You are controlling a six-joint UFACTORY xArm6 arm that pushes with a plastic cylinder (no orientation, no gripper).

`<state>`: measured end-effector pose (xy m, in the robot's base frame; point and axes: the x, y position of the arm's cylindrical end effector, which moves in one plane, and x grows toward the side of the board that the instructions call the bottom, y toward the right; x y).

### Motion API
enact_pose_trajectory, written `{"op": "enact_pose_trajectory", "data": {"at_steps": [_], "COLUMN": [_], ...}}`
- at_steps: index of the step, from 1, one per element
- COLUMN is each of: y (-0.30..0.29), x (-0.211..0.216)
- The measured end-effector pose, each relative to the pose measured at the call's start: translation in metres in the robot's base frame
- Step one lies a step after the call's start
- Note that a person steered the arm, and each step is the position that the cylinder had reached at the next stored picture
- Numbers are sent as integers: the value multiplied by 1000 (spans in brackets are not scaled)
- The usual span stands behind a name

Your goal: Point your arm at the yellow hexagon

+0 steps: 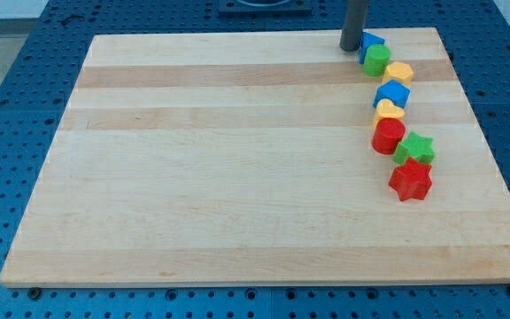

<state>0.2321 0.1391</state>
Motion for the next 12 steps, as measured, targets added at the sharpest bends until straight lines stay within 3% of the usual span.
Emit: {"op": "enact_pose_trajectory", "data": {"at_steps": [5,8,12], "y": [1,125,140], "x": [-40,-36,116]}}
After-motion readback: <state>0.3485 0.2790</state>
